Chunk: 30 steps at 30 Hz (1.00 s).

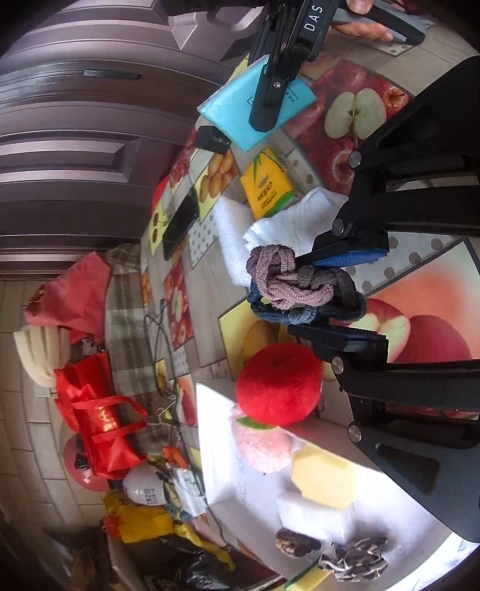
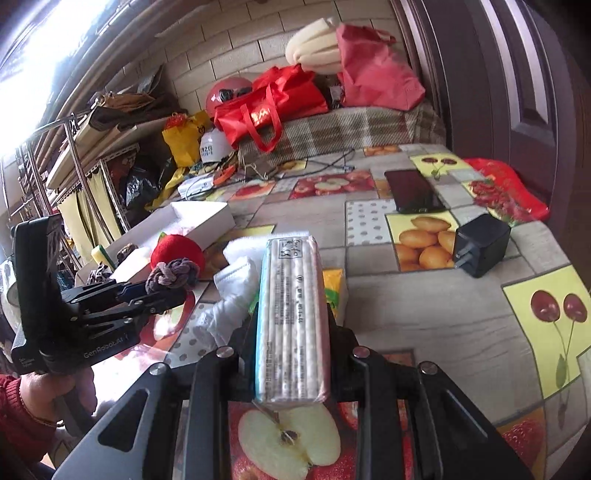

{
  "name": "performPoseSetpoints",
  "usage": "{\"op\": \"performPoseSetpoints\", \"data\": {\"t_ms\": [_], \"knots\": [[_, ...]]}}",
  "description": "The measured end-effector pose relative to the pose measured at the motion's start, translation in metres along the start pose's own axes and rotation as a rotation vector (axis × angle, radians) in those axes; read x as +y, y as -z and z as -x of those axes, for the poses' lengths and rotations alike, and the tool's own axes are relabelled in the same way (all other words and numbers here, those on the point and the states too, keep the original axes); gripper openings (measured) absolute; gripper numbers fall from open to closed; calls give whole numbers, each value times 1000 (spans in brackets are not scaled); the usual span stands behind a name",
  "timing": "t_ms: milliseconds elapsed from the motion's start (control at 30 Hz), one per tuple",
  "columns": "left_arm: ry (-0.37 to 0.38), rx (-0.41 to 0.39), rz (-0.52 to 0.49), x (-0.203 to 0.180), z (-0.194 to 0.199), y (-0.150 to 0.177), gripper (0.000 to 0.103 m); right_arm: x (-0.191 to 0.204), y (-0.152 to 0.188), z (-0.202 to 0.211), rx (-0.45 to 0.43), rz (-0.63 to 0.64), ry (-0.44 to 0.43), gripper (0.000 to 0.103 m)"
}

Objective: Organize soft objects
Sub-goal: 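Carry hair ties into the tray and open left tool while right tool drops tissue pack there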

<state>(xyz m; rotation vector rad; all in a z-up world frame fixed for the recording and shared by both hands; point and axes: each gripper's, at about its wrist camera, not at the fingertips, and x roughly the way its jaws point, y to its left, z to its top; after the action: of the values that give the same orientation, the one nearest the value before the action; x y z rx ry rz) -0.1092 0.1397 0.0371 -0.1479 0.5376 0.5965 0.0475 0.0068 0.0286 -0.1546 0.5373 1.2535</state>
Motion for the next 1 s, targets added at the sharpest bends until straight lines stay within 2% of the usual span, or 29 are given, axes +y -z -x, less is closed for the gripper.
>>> {"op": "performPoseSetpoints", "data": {"t_ms": [100,300,600,767,1000], "knots": [[-53,-58,4,0,11,0,27,12,-2,-3,-26,45,8,26],[-86,-112,67,16,22,2,27,35,-4,-7,-73,126,7,26],[-151,-155,83,36,42,13,27,73,-10,-31,-107,186,-28,26],[-236,-175,130,74,56,23,27,108,-13,-49,-120,259,-49,26],[-390,-170,285,163,68,37,27,144,-21,-78,-121,285,-102,26]]}}
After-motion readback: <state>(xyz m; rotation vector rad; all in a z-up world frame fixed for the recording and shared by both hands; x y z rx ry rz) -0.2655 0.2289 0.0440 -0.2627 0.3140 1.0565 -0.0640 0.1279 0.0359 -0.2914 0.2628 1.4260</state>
